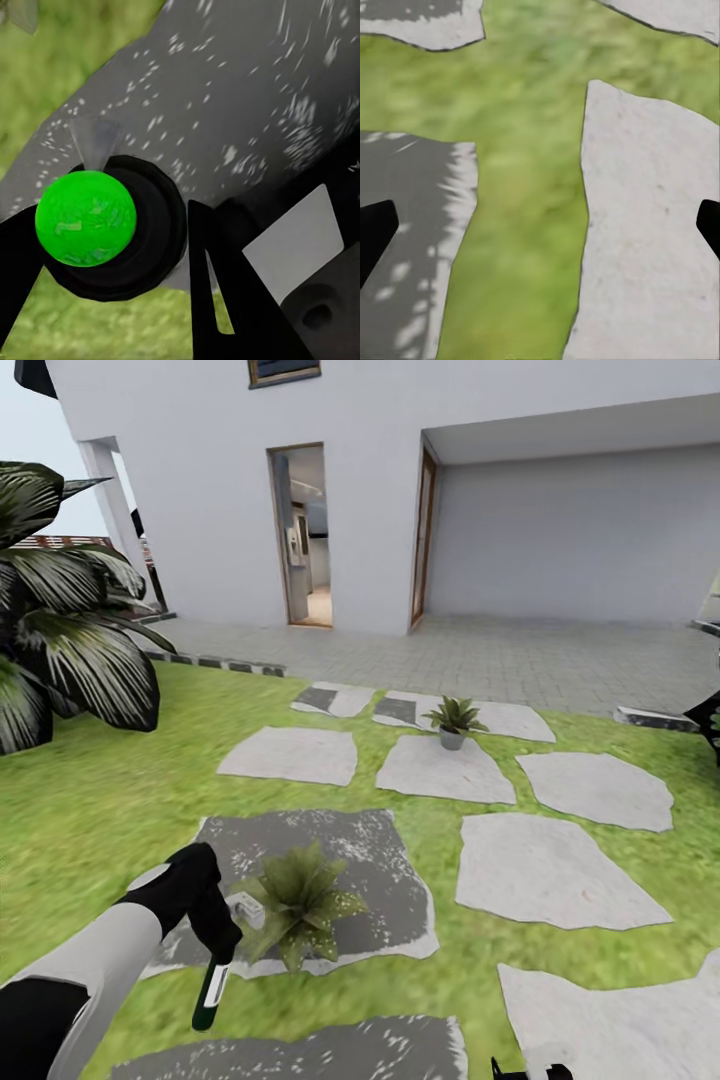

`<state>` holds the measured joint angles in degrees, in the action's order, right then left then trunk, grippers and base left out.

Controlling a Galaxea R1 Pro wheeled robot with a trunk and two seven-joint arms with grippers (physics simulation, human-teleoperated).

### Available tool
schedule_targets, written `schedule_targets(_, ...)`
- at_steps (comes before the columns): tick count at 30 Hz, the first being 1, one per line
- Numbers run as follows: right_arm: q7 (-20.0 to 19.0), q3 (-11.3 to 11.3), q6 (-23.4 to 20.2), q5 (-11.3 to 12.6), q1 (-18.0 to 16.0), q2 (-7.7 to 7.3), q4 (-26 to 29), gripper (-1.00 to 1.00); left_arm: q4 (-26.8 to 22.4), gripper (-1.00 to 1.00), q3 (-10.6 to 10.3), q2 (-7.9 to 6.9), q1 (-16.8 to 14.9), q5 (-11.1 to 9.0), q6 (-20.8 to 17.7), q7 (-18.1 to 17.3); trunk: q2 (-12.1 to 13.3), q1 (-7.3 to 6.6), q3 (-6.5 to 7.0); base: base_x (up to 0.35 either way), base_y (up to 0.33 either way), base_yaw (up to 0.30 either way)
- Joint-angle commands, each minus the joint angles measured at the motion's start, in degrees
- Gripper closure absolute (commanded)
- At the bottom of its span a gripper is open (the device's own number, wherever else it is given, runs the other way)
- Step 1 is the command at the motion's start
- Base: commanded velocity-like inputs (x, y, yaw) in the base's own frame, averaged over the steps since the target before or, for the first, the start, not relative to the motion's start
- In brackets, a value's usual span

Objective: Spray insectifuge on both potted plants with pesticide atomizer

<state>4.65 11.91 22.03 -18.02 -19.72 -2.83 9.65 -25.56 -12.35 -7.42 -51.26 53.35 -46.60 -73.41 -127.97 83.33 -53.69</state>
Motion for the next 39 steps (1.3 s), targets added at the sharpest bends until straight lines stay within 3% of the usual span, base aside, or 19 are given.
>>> schedule_targets(1, 0.21, 0.31, 0.21, -0.61, -0.05, 0.02, -0.09, -1.00, -0.12, 1.00, -0.19, -0.05, 0.09, 0.27, -0.51, -0.42, -0.03, 0.00, -0.06, 0.210, 0.250, -0.001)
schedule_targets(15, 0.21, 0.31, 0.21, -0.61, -0.05, 0.03, -0.16, -1.00, -0.18, 1.00, -0.13, -0.22, 0.14, 0.00, -0.51, -0.07, -0.03, 0.00, -0.06, 0.035, 0.030, -0.215)
schedule_targets(28, 0.21, 0.31, 0.21, -0.63, -0.05, 0.11, -0.14, -1.00, -0.19, 1.00, -0.05, -0.05, 0.19, 0.00, -0.51, -0.07, -0.03, 0.00, -0.06, -0.012, 0.174, -0.016)
schedule_targets(39, 0.19, 0.31, 0.21, -0.61, -0.05, 0.11, -0.11, -1.00, -0.12, 1.00, 0.01, 0.07, 0.28, -0.04, -0.51, 0.01, -0.03, 0.00, -0.06, -0.228, 0.207, 0.000)
